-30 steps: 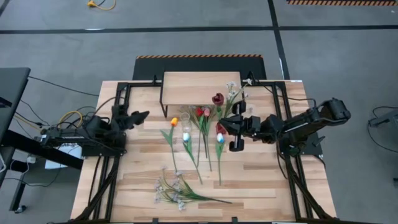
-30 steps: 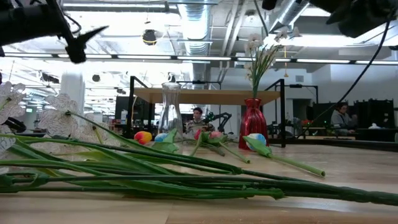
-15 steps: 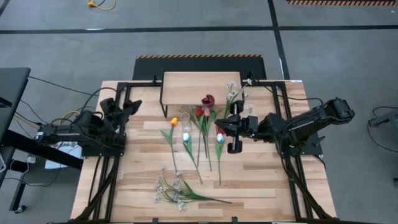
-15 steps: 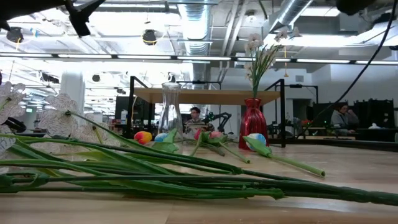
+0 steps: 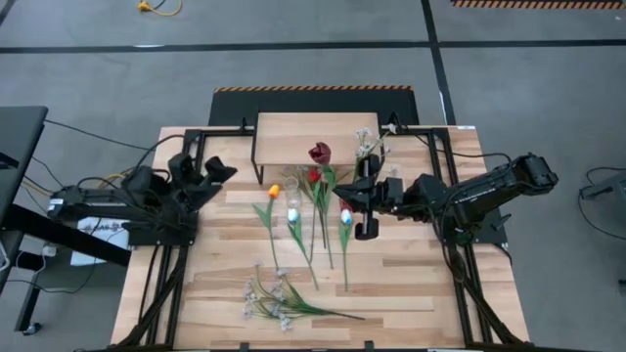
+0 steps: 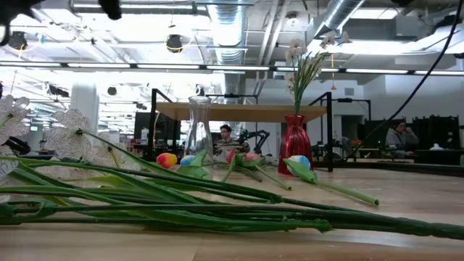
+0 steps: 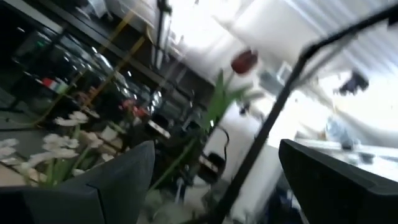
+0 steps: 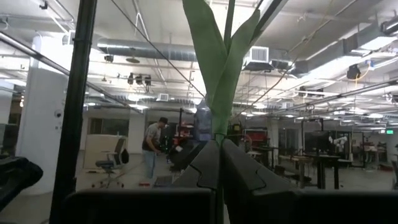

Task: Pick and place flowers into a vace then onto a shelf
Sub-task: Put the dark red flower into the red vase

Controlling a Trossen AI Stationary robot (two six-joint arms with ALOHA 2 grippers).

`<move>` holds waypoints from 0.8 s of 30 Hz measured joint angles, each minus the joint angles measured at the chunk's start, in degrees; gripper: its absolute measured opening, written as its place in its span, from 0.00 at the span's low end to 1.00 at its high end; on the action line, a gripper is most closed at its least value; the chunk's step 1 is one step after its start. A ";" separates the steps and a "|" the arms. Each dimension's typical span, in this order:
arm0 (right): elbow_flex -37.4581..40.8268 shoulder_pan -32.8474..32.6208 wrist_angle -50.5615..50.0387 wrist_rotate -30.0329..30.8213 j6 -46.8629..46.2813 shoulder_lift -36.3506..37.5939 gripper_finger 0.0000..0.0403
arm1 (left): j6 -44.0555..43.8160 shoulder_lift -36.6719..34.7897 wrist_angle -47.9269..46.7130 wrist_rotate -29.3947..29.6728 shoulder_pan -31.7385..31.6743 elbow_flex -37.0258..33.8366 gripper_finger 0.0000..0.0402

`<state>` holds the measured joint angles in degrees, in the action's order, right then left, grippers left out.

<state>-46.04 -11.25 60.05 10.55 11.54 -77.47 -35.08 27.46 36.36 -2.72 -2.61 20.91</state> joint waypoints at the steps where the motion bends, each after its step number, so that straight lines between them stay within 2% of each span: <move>1: -0.16 0.00 0.09 -0.02 -0.01 0.00 0.00 | 1.65 1.97 -0.20 -1.73 -0.02 1.65 0.83; 3: -0.39 0.00 -0.02 -0.02 -0.01 0.00 0.00 | 4.29 5.95 -2.36 -3.42 0.03 5.92 0.83; 11: -0.70 0.00 -2.23 -0.07 -2.41 -0.04 0.00 | 18.86 20.74 -21.71 -2.65 -0.02 27.03 0.81; 18: -1.24 0.00 -3.04 0.02 -2.95 -0.28 0.00 | 25.36 33.93 -28.32 -7.99 0.00 42.25 0.72; 24: -2.24 0.00 -3.91 -0.02 -2.09 -0.28 0.00 | 26.74 43.11 -30.46 -11.62 -0.02 48.93 0.71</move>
<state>-48.28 -11.25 56.14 10.52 9.45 -77.76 -8.34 70.57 5.91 -14.34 -2.63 69.84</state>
